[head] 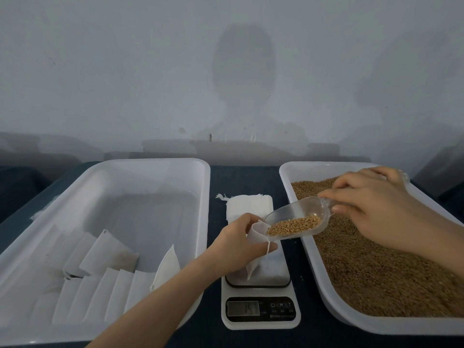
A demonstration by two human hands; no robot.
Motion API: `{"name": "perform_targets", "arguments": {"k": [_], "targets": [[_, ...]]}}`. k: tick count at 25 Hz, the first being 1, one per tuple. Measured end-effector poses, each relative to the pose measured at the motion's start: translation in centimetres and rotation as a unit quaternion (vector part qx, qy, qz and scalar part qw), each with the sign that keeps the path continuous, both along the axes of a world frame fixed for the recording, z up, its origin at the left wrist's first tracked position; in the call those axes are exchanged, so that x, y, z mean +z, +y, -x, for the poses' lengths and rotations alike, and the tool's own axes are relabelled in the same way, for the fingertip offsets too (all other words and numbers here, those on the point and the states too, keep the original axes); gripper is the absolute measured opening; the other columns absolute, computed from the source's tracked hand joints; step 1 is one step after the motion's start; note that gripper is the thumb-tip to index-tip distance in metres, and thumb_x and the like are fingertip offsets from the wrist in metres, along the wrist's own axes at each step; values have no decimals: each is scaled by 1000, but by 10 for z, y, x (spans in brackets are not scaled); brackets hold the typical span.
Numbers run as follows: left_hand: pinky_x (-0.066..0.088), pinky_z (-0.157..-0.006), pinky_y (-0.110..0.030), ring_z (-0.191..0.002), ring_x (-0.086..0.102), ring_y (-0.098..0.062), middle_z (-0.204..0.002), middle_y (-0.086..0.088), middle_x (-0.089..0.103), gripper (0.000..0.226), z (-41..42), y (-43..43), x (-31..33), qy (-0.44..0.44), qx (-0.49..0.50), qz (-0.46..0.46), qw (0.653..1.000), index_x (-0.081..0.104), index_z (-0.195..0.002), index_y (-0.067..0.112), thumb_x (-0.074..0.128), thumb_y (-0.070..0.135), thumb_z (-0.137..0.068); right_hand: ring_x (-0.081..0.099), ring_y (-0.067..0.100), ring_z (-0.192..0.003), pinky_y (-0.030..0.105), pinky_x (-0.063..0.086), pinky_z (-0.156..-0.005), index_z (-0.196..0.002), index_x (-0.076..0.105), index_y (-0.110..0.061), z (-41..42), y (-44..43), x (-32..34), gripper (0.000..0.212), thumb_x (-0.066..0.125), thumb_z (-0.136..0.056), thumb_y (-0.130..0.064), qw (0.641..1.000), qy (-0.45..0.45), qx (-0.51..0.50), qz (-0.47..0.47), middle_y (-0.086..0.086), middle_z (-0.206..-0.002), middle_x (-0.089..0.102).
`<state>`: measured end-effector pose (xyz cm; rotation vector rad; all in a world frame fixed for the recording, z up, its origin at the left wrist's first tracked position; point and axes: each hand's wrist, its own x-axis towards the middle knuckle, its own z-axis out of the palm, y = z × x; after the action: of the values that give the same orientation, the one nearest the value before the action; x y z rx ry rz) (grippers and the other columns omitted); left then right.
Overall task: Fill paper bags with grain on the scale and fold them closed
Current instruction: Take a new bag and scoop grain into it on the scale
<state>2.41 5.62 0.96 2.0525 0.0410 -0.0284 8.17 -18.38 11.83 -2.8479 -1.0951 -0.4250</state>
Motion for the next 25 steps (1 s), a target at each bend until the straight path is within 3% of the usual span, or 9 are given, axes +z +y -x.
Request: {"name": "perform_targets", "arguments": {"k": [11, 20, 25], "targets": [[50, -73, -12, -93, 59, -2, -104, 21, 57, 43, 4, -1, 5, -9, -9, 23, 1000, 48, -109, 38, 76, 36, -77, 57, 20, -91, 36, 17, -95, -103, 72, -30, -2, 10, 4, 30, 75, -75, -18, 998, -52, 40, 16, -11, -89, 61], [45, -61, -2, -88, 59, 2, -101, 23, 57, 44, 4, 0, 8, -10, -8, 22, 1000, 48, -106, 40, 79, 39, -74, 49, 18, -101, 38, 8, -104, -106, 70, -31, 11, 26, 23, 24, 61, -86, -24, 992, -77, 31, 91, -9, -99, 58], [40, -60, -7, -86, 55, 2, -98, 26, 54, 46, 2, -1, 7, -4, 13, 14, 1000, 46, -106, 42, 78, 43, -72, 57, 28, -87, 44, 14, -101, -88, 75, -20, 21, 41, 30, 25, 73, -66, -9, 975, -182, 44, 121, 1, -83, 61]]}}
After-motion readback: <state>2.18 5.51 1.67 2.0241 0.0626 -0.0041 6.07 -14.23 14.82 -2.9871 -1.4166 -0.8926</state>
